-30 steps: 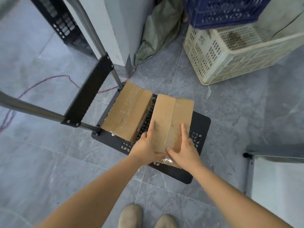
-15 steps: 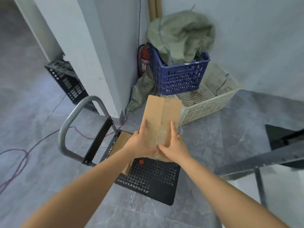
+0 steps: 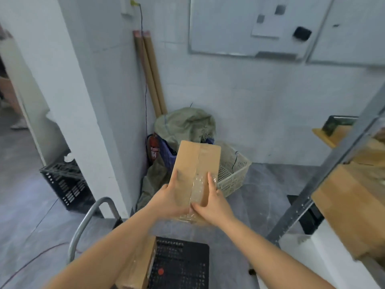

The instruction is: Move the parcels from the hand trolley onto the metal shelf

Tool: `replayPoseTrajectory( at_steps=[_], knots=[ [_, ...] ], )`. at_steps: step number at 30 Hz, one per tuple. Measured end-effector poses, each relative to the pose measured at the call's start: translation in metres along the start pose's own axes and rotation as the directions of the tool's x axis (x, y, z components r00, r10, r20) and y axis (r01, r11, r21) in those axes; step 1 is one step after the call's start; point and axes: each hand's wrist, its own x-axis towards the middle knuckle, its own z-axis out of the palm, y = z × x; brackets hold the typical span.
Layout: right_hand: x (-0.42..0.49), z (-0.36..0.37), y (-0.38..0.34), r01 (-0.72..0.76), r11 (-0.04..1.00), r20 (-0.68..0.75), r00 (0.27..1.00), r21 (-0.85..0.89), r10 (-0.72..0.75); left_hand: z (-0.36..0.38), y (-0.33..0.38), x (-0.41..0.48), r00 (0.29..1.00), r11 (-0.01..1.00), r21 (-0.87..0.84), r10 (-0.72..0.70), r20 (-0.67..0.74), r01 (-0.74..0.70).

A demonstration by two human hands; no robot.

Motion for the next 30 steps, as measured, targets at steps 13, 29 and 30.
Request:
replayPoseTrajectory(
  at_steps=[13,29,30],
  knots=[
    [-0.071,-0.052,-0.071,-0.16,0.986,-0.226,0.96,0.042,0.165,-0.068,0.056,-0.042,0.964,0.962,0.048,0.268,-0.007,-0.267],
    [-0.149,-0.096,-0.107,-0.25,0.952,-0.386,0.872,0.179,0.301,-0.098,0.087,-0.099,0.875,0.879,-0.182,0.466,0.132,-0.441],
    [-0.152,-0.102,-0.109,-0.255,0.95,-0.37,0.878,0.178,0.305,-0.102,0.091,-0.101,0.864,0.87,-0.19,0.482,0.146,-0.454]
  ],
)
